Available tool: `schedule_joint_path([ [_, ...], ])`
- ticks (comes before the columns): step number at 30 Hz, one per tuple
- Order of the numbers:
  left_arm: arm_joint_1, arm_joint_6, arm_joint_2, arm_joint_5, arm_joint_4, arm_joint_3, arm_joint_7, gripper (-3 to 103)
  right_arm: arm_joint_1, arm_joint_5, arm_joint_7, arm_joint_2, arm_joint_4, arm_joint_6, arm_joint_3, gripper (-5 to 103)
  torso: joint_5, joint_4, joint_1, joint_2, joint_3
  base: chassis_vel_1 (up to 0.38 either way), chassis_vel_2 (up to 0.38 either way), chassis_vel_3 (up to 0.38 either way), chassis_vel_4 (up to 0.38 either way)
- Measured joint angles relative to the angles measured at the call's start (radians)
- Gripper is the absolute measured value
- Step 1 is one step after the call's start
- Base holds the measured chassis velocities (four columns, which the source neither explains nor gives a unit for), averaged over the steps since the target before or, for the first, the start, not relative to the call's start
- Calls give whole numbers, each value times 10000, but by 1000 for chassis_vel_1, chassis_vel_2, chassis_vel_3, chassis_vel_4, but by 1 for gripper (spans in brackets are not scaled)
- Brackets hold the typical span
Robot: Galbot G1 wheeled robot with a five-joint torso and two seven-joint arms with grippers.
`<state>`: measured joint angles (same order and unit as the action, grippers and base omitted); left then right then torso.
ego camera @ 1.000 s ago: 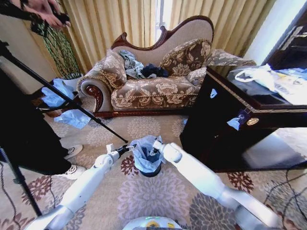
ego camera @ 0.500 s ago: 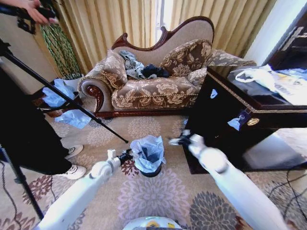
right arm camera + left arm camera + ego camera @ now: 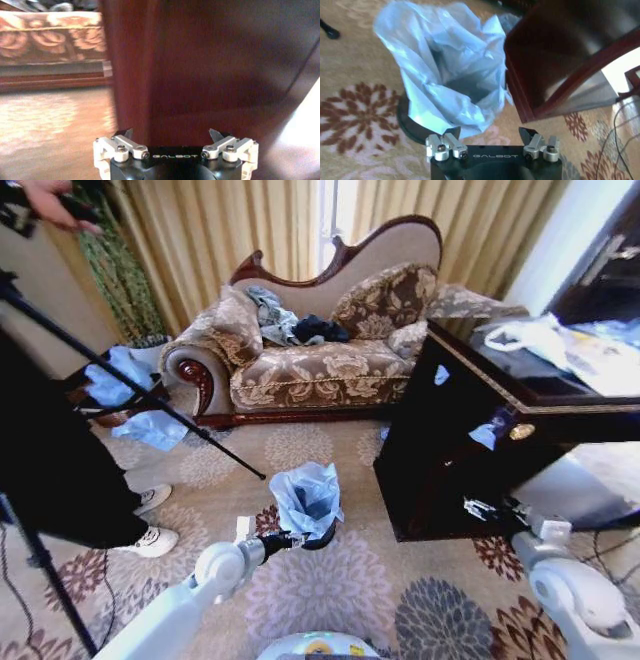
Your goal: Place a garbage bag over the trash bin.
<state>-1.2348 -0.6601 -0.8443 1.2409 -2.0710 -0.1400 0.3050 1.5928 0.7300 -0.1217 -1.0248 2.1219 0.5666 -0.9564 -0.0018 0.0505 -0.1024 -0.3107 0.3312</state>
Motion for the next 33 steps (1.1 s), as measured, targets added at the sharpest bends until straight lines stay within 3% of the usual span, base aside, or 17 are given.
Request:
schedule_joint_path([
  [2,29,54,31,-152,344,-1,11,84,708,184,682,-361,352,-471,320,100,-5,-1,-1,0,0,45,58,-7,10],
  [3,34,118,-25,-267,624,-7,-4,85,1309,65,1388,-481,626,-1366,772,100,-8,0,0,1,0,0,0,0,0],
  [4,34,118,-25,-267,624,-7,-4,85,1309,65,1388,-481,626,-1366,772,100,-8,0,0,1,0,0,0,0,0],
  [6,8,214,-143,-310,966,-109,-31,88,2005,-974,2940,-579,871,-2814,1658,100,-3,7,0,0,0,0,0,0,0],
  [7,8,214,-143,-310,966,-109,-31,88,2005,-974,2940,-579,871,-2814,1658,100,-3,7,0,0,0,0,0,0,0],
  [10,-82,311,-291,-290,1068,-259,-131,93,2061,-1979,3466,-754,771,-4020,2471,100,-1,1,0,3,1,0,0,0,0],
  [11,-82,311,-291,-290,1068,-259,-131,93,2061,-1979,3466,-754,771,-4020,2471,100,-1,1,0,3,1,0,0,0,0],
  [14,-86,482,-454,-677,1208,-272,-437,93,2200,-2336,3745,-851,395,-5425,3104,100,-3,1,0,3,1,0,0,0,0],
  [15,-86,482,-454,-677,1208,-272,-437,93,2200,-2336,3745,-851,395,-5425,3104,100,-3,1,0,3,1,0,0,0,0],
  [18,-27,749,-585,-1354,1519,-156,-908,95,2293,-3111,3766,-1092,-29,-6592,3740,100,6,5,0,3,1,0,0,0,0],
  [25,225,1048,-711,-2435,2109,128,-1313,96,2230,-3870,3345,-1313,-337,-6788,4348,100,0,3,0,4,1,0,0,0,0],
  [29,431,1165,-765,-2457,2424,144,-1426,98,2151,-3985,3222,-1267,-450,-6733,4363,100,3,3,0,4,1,0,0,0,0],
  [33,746,1321,-868,-2527,2878,208,-1533,92,2165,-4066,3185,-1252,-510,-6684,4396,100,1,3,0,4,1,0,0,0,0],
])
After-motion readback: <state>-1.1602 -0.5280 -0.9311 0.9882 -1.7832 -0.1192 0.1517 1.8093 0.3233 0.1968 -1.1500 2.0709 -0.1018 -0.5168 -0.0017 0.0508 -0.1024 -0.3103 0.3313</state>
